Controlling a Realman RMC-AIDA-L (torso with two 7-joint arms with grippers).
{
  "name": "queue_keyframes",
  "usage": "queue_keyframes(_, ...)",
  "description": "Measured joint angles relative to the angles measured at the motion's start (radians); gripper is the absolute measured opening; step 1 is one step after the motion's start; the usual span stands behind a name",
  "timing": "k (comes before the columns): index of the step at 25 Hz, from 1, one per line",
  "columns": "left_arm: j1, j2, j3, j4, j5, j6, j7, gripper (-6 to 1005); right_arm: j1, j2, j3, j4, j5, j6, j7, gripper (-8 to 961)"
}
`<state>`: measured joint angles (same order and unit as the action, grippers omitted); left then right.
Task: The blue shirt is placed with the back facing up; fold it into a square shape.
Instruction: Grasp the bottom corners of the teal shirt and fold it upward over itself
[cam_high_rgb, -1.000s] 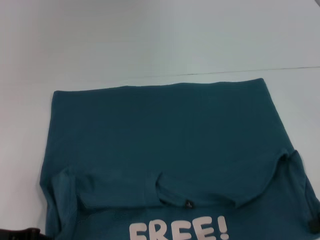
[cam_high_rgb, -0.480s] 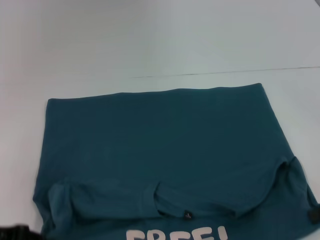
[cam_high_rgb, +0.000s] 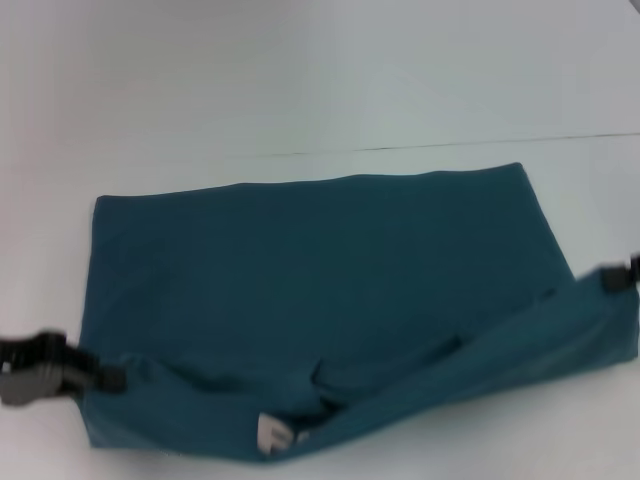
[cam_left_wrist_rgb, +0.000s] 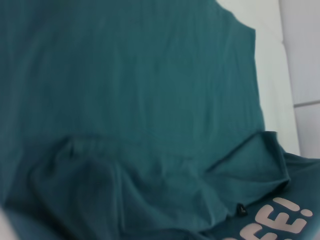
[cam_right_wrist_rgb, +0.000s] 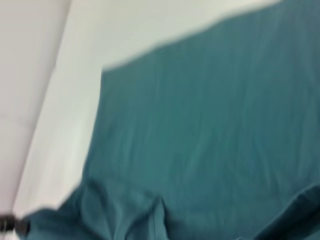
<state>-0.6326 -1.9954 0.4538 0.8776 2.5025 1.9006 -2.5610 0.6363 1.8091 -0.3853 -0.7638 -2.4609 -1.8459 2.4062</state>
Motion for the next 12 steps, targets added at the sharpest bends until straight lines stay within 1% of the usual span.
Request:
queue_keyframes(3, -0.035, 0.011, -0.012, -0.006, -0.01, -0.026, -0.034, 101, 0.003, -0.007, 0.015, 0.002, 0.033, 0.06, 0.023, 37)
queue_keyframes(6, -0.068, 0.025, -0.011, -0.03, -0.015, -0.09, -0.079, 104, 0.005, -0.007, 0.019, 0.008, 0.057, 0.121, 0.042, 38)
queue_keyframes(9, -0.097, 0.033, -0.003, -0.057, -0.011, -0.168, -0.109, 107, 0.009, 0.004, 0.018, 0.011, 0.079, 0.188, 0.063, 38)
queue_keyframes(12, -0.119, 0.035, 0.007, -0.076, -0.008, -0.248, -0.125, 111, 0.01, 0.021, 0.019, 0.013, 0.116, 0.267, 0.076, 38)
